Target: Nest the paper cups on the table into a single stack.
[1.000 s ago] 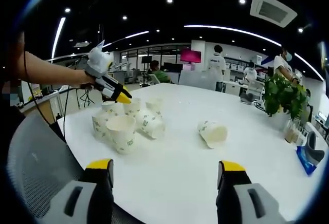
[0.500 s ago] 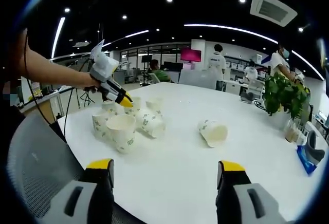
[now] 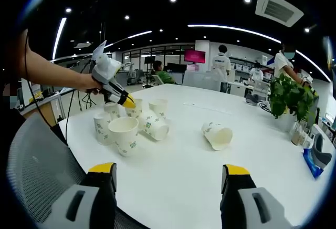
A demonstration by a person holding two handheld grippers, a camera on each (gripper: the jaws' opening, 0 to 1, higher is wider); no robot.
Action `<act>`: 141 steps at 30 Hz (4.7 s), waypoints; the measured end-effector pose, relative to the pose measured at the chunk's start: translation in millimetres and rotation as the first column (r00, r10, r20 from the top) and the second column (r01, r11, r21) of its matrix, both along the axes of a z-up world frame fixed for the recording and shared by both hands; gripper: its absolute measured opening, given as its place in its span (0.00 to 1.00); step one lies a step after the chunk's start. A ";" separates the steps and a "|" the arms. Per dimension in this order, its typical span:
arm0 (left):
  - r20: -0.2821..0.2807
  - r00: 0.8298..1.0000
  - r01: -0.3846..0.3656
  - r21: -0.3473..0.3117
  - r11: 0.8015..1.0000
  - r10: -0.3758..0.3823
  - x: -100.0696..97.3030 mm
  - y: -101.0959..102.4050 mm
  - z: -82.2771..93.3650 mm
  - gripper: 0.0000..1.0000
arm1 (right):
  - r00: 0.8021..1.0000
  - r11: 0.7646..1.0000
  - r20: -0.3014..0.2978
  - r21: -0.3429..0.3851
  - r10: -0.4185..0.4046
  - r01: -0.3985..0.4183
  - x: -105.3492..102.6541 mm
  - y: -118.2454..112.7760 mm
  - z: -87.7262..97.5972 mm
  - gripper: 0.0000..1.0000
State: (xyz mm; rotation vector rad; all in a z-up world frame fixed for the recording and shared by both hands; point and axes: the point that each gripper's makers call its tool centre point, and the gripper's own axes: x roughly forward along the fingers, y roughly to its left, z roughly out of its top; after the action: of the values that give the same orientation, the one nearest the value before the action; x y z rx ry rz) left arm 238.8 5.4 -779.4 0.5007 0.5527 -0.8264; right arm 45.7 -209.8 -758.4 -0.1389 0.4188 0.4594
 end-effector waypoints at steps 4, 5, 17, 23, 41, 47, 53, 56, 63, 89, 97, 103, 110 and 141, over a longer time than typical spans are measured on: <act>0.030 1.000 -0.001 0.009 1.000 0.000 -2.2 0.5 8.6 0.00 | 1.000 1.000 0.000 0.000 0.000 0.000 0.0 0.0 0.0 0.83; 0.035 0.999 -0.001 0.008 1.000 0.001 -2.3 0.9 10.0 0.00 | 1.000 1.000 -0.001 -0.001 0.000 0.000 0.0 0.0 -0.1 0.83; 0.082 0.997 -0.001 -0.020 1.000 0.003 -14.9 -4.5 51.2 0.00 | 1.000 1.000 0.001 -0.002 0.005 -0.005 -0.1 0.3 0.0 0.83; 0.093 0.995 0.037 -0.024 0.999 -0.035 -27.5 -15.0 71.7 0.00 | 1.000 1.000 0.011 0.008 0.015 -0.015 -0.2 2.5 2.2 0.85; 0.071 0.958 0.275 0.047 0.960 -0.278 -98.2 -66.9 104.3 0.00 | 1.000 1.000 0.013 -0.002 0.020 -0.020 -0.4 3.1 1.8 0.86; 0.052 0.948 0.314 0.033 0.949 -0.315 -110.3 -76.7 102.2 0.00 | 1.000 1.000 0.012 -0.003 0.023 -0.023 -0.7 3.7 1.7 0.86; 0.031 0.935 0.352 0.031 0.936 -0.353 -124.1 -85.6 97.9 0.00 | 1.000 1.000 0.011 -0.004 0.021 -0.021 -0.6 3.3 1.7 0.86; 0.019 0.932 0.361 0.025 0.932 -0.362 -129.7 -89.0 95.7 0.00 | 1.000 1.000 0.009 -0.004 0.022 -0.022 -0.8 3.6 1.4 0.85; -0.009 0.928 0.373 0.021 0.928 -0.373 -136.6 -92.8 80.8 0.00 | 1.000 1.000 0.006 -0.001 0.026 -0.026 -1.0 4.3 0.7 0.85; -0.156 0.942 0.288 -0.088 0.954 -0.298 -139.6 -99.1 21.1 0.00 | 1.000 1.000 0.006 -0.001 0.022 -0.022 -1.0 3.7 0.7 0.83; -0.206 0.920 0.312 -0.131 0.941 -0.334 -150.3 -107.5 11.7 0.02 | 1.000 1.000 -0.002 -0.008 0.017 -0.017 -1.2 2.4 -1.0 0.82; -0.216 0.918 0.315 -0.113 0.942 -0.333 -148.0 -106.1 1.7 0.02 | 1.000 1.000 -0.005 -0.011 0.015 -0.015 -1.4 1.9 -1.7 0.82; -0.218 0.919 0.311 -0.108 0.944 -0.327 -147.9 -107.0 -1.6 0.04 | 1.000 1.000 -0.007 -0.011 0.017 -0.017 -1.5 2.1 -2.1 0.82; -0.032 0.956 0.287 -0.099 0.953 -0.291 -91.7 -94.2 53.8 0.19 | 1.000 1.000 -0.005 -0.011 0.021 -0.021 -1.5 2.5 -1.5 0.82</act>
State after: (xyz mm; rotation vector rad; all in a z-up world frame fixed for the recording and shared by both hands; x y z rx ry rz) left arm 147.1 -88.7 -725.6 0.4835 0.4864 -1.1414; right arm 44.2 -207.3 -759.8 -0.1528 0.4252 0.4778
